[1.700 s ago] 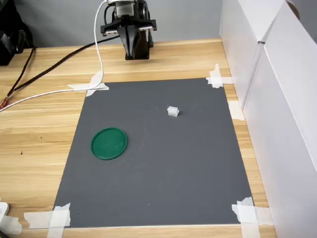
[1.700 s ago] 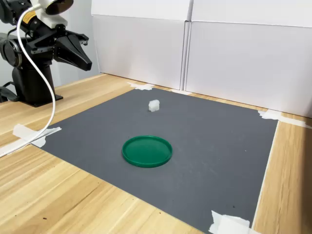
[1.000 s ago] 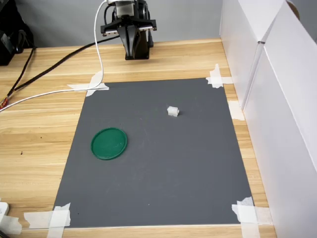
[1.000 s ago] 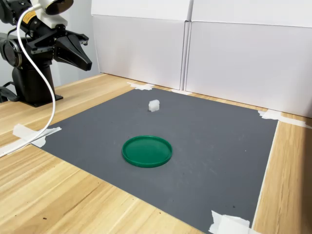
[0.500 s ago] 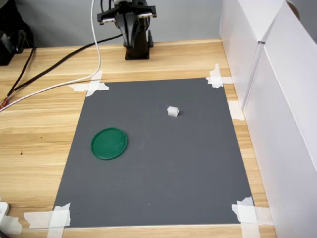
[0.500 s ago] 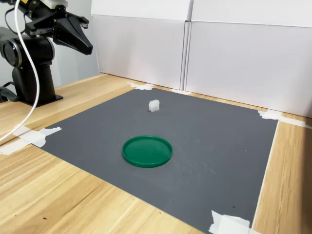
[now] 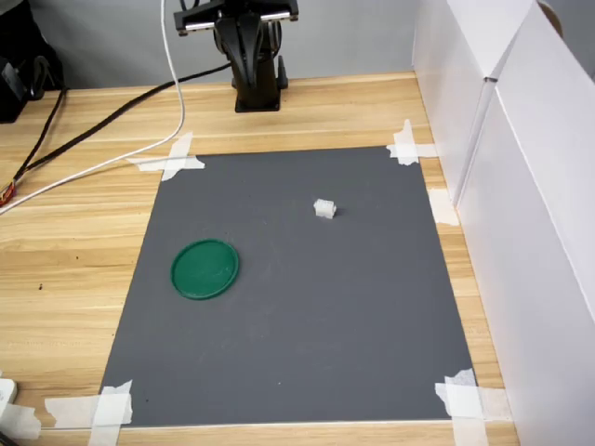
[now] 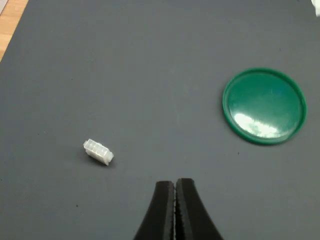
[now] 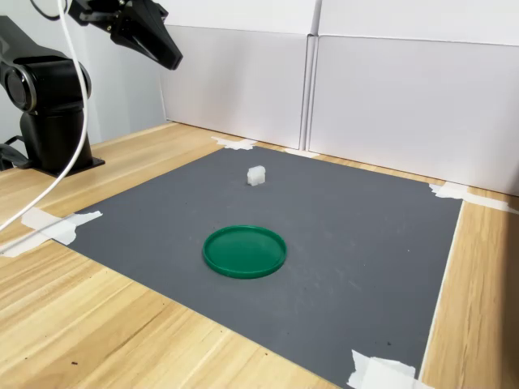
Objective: Grasp a white terminal and put it in the green lid.
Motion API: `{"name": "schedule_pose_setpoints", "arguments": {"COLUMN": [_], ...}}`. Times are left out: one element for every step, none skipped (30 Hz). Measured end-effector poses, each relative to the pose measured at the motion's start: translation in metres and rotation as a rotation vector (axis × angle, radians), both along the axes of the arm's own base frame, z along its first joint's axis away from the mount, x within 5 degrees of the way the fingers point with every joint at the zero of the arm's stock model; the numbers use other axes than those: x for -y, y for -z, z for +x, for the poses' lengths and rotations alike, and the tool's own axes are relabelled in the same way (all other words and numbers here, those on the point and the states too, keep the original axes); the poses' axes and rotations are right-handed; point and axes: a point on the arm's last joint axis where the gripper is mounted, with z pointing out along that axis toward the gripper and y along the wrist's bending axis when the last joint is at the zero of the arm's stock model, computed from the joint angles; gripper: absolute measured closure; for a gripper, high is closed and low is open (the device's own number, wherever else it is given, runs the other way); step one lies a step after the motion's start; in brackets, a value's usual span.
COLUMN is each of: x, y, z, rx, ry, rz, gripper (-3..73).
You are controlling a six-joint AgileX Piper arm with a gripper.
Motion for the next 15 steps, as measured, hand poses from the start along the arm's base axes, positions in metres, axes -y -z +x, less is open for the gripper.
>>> {"name": "schedule_pose_setpoints", "arguments": {"x": [0.0, 0.0, -0.001, -0.001, -0.001, -0.001, -0.001, 0.0, 0.0, 0.0, -0.001, -0.002, -0.004, -0.006, -0.009], "y": [-0.002, -0.004, -0.004, -0.005, -0.006, -0.006, -0.006, -0.006, -0.005, -0.005, -0.004, -0.003, -0.002, -0.002, -0.001], "z": [0.002, 0.005, 0.006, 0.008, 0.01, 0.012, 0.013, 0.014, 0.015, 0.016, 0.017, 0.017, 0.017, 0.017, 0.017], "rx": [-0.006, -0.015, -0.028, -0.04, -0.054, -0.067, -0.077, -0.08, -0.088, -0.091, -0.095, -0.101, -0.106, -0.108, -0.111], "ry": [-0.006, -0.012, -0.017, -0.021, -0.026, -0.03, -0.032, -0.032, -0.033, -0.038, -0.05, -0.07, -0.088, -0.112, -0.136], "rz": [-0.007, -0.013, -0.015, -0.019, -0.027, -0.034, -0.042, -0.05, -0.06, -0.071, -0.086, -0.103, -0.117, -0.135, -0.152], "gripper": [71.0, 71.0, 71.0, 71.0, 71.0, 71.0, 71.0, 71.0, 71.0, 71.0, 71.0, 71.0, 71.0, 71.0, 71.0]}}
